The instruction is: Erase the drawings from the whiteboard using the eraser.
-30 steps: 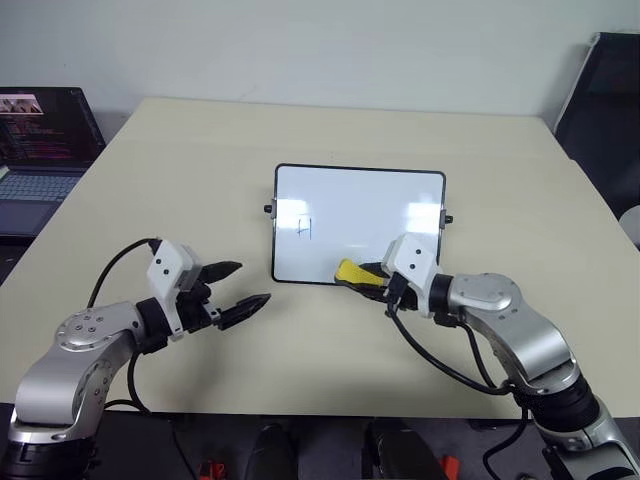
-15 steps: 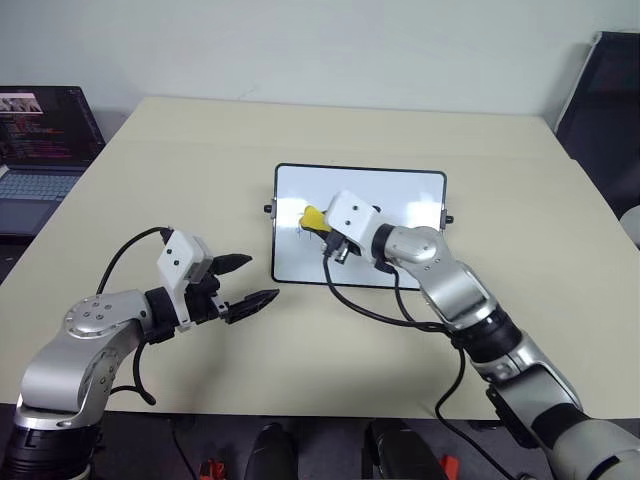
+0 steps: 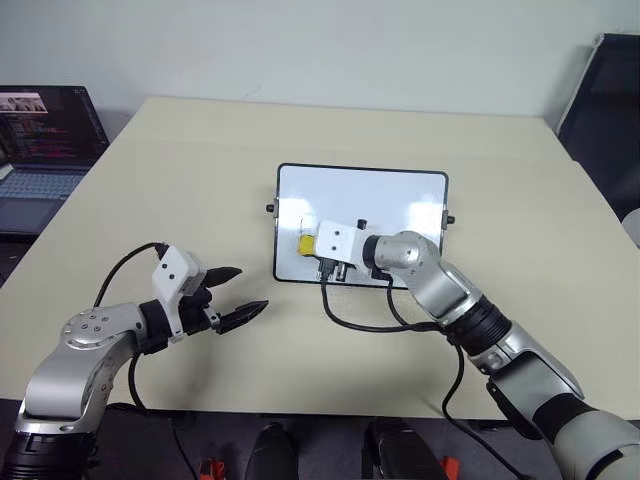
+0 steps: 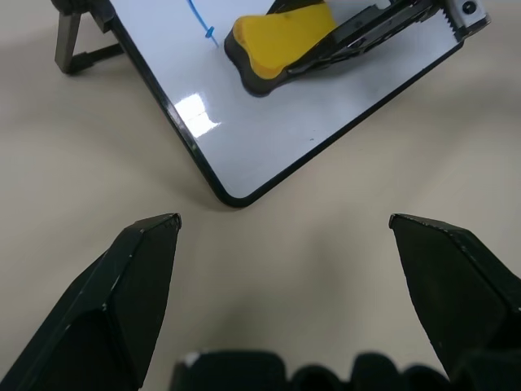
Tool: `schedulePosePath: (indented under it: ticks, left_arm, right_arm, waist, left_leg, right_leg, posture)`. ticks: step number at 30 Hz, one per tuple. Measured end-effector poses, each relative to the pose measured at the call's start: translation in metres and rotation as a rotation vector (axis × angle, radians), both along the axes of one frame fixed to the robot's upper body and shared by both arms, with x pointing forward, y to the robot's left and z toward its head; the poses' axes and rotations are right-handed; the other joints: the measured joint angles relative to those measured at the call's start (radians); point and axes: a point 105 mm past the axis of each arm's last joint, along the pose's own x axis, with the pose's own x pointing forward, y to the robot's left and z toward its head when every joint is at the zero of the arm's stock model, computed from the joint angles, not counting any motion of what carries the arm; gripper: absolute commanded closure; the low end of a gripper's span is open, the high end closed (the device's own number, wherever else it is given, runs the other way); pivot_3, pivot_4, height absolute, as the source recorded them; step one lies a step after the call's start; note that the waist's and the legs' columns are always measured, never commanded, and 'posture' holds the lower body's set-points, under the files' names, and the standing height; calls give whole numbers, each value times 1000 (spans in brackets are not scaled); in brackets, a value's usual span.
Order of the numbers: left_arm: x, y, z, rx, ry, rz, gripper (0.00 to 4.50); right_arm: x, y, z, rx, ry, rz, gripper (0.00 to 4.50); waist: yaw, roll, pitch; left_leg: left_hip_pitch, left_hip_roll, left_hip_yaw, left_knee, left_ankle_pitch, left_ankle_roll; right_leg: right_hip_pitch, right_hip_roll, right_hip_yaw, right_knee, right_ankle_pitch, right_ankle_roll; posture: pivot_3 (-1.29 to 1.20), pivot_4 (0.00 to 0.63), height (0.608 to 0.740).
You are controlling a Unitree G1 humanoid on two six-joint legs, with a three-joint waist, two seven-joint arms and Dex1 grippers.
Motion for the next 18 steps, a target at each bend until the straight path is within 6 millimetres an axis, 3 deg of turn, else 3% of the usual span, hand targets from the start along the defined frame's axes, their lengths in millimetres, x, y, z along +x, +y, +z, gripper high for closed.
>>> schedulePosePath:
  ticks: [6, 13, 18]
  left_arm:
    - [0, 3, -2, 0, 4, 10, 0]
    - [1, 2, -2, 1, 0, 10, 0]
    - [1, 2, -1, 1, -1, 9, 0]
  right_arm:
    - [24, -1, 27, 52, -146, -87, 3410]
    - [-2, 8, -3, -82, -6, 74, 3410]
    - [7, 12, 2, -51, -56, 27, 3410]
  waist:
    - [3, 0, 0]
    - [1, 0, 0]
    - [1, 0, 0]
  left_leg:
    - [0, 0, 0, 0, 1, 0]
    - [0, 0, 0, -2, 1, 0]
    - [0, 0, 0, 0, 2, 0]
  right_leg:
    - [0, 0, 0, -1, 1, 0]
    - [0, 0, -1, 0, 1, 0]
    - [0, 0, -1, 0, 2, 0]
  posture:
    - [0, 150, 740]
    - [0, 150, 740]
    - [0, 150, 740]
